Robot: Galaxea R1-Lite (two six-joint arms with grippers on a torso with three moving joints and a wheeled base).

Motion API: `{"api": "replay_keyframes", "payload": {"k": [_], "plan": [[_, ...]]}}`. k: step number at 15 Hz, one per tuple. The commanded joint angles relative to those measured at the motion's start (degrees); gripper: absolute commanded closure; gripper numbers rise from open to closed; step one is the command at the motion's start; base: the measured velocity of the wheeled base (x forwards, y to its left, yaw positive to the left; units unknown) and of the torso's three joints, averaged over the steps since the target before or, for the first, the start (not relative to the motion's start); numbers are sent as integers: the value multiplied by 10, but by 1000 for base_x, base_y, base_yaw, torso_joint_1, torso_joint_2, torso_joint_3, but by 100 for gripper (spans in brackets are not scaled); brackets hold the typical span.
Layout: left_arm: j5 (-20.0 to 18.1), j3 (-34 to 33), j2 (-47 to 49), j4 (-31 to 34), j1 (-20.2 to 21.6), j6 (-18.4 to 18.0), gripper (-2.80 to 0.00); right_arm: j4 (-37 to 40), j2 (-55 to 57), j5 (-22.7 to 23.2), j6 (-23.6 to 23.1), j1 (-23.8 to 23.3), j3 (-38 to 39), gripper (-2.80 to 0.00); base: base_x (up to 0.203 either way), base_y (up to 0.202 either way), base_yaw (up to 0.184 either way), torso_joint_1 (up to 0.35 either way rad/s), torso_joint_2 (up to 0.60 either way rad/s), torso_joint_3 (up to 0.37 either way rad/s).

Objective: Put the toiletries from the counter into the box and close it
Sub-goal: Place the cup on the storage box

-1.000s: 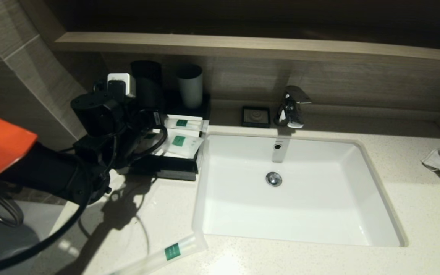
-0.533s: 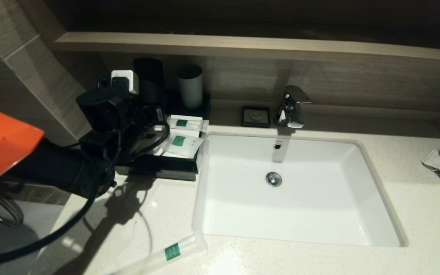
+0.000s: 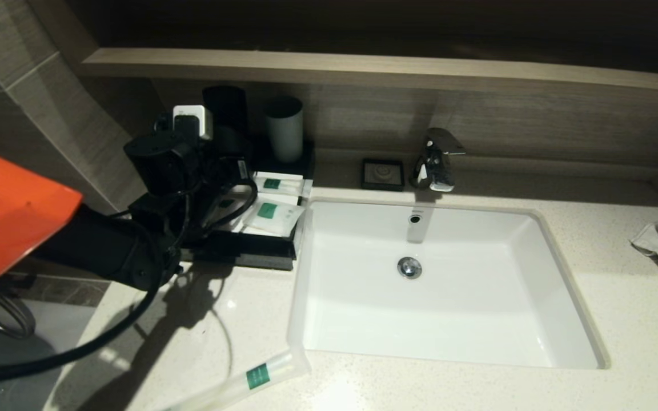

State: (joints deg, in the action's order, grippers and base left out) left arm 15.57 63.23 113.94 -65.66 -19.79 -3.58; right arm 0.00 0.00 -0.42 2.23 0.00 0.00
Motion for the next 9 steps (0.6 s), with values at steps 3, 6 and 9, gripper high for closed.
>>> {"api": "replay_keyframes", "payload": {"k": [3, 6, 9], "plan": [[1, 11, 15, -4, 1, 0, 0, 0, 0, 0, 1, 0, 0, 0, 0, 0, 0, 0, 0, 0], [1, 21, 20, -4, 2, 0, 0, 0, 0, 0, 1, 0, 0, 0, 0, 0, 0, 0, 0, 0], [1, 28, 22, -3, 7, 0, 0, 0, 0, 0, 1, 0, 0, 0, 0, 0, 0, 0, 0, 0]]}}
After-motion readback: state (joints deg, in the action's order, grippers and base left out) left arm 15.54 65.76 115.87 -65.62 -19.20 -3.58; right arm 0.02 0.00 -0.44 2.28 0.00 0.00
